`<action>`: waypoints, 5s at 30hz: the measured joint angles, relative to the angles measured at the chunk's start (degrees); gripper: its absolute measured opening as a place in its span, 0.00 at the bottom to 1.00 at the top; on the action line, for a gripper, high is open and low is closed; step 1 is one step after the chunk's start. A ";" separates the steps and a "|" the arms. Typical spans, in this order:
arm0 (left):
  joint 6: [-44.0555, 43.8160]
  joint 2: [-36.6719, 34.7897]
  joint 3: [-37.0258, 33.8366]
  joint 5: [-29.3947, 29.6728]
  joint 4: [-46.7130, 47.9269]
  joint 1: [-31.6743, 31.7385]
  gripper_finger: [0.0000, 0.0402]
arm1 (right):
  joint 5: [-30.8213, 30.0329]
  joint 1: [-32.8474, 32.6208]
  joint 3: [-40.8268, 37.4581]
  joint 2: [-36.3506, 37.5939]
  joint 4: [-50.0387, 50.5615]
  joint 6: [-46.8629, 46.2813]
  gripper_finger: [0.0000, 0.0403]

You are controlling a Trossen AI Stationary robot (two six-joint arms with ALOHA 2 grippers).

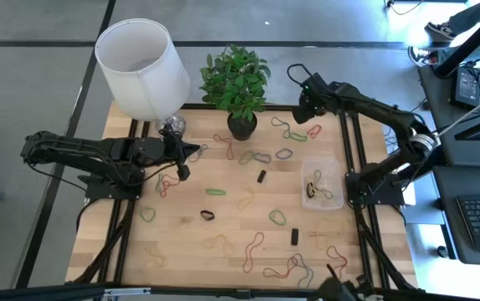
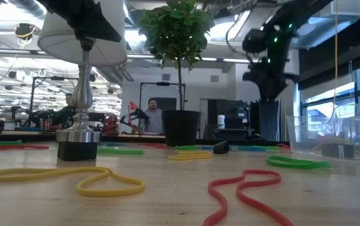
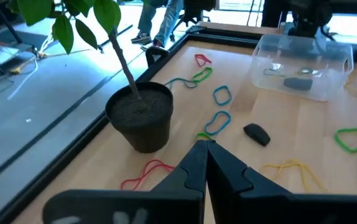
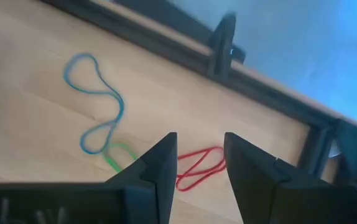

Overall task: Pick and place rubber bands into bin
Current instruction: Put the red rubber band into the transparent bin

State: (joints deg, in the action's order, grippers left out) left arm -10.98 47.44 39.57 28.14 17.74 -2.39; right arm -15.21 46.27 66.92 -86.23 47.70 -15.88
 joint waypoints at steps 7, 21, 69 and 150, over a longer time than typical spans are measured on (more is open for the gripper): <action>-2.47 0.07 0.00 -2.69 0.00 -0.02 0.01 | 4.74 8.40 0.00 -5.58 -0.67 2.91 0.34; -4.37 1.23 0.04 -2.75 -0.08 -0.13 0.01 | 14.01 14.27 -4.47 -11.64 0.29 -1.99 0.34; -0.03 1.46 0.02 -5.27 0.50 -0.13 0.01 | 10.52 7.10 -14.51 0.13 -5.10 -4.61 0.01; 13.79 0.98 0.00 -16.70 4.79 -0.09 0.01 | 6.33 -53.97 -24.17 20.18 18.15 -68.08 0.04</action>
State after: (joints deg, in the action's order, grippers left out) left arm 2.81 48.42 39.57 11.44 22.52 -2.48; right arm -8.88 -7.70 42.74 -66.05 65.85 -83.96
